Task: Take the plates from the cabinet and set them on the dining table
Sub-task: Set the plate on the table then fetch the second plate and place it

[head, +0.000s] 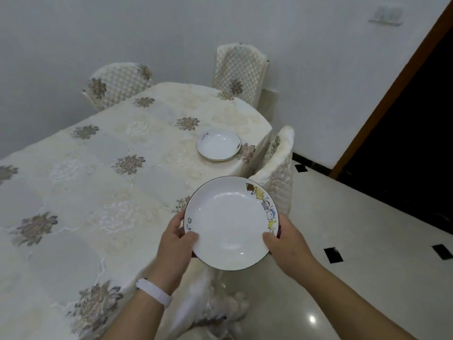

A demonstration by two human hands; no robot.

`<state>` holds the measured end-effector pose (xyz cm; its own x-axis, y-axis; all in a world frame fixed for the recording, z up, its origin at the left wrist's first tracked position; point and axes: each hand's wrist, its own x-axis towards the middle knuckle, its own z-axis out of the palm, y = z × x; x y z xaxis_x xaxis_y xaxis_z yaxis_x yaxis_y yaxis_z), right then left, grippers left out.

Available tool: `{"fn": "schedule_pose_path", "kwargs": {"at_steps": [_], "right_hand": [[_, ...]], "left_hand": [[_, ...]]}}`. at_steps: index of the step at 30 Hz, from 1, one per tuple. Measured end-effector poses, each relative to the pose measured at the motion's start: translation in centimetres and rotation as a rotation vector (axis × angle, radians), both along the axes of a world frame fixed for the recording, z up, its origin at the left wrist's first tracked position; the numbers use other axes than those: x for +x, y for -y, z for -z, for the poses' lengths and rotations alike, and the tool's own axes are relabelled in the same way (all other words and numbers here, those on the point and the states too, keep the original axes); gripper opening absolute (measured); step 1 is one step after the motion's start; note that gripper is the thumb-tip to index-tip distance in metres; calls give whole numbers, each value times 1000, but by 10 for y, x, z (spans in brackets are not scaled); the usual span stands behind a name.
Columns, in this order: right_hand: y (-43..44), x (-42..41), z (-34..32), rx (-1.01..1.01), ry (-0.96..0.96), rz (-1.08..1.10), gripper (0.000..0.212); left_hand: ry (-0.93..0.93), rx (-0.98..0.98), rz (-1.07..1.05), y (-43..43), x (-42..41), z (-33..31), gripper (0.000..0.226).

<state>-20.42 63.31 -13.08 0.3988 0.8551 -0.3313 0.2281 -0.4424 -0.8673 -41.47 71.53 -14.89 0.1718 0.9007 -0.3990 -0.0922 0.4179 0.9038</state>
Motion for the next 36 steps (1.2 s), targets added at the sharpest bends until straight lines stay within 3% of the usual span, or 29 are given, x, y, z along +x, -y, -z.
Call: {"fn": "schedule_pose_path", "kwargs": {"at_steps": [6, 17, 22, 28, 36], "right_hand": [[-82, -7, -1, -6, 58, -71, 41], [-187, -77, 14, -48, 113, -391, 29], [-224, -120, 31, -64, 143, -576, 33], [-271, -160, 67, -135, 221, -753, 23], [-316, -198, 117, -226, 245, -959, 36]], "left_hand": [[-36, 45, -18, -69, -13, 3, 54], [-117, 51, -288, -105, -98, 16, 58], [-153, -8, -460, -102, -139, 36, 57], [-228, -68, -648, -105, -169, 61, 65], [-378, -204, -716, -110, -182, 99, 65]]}}
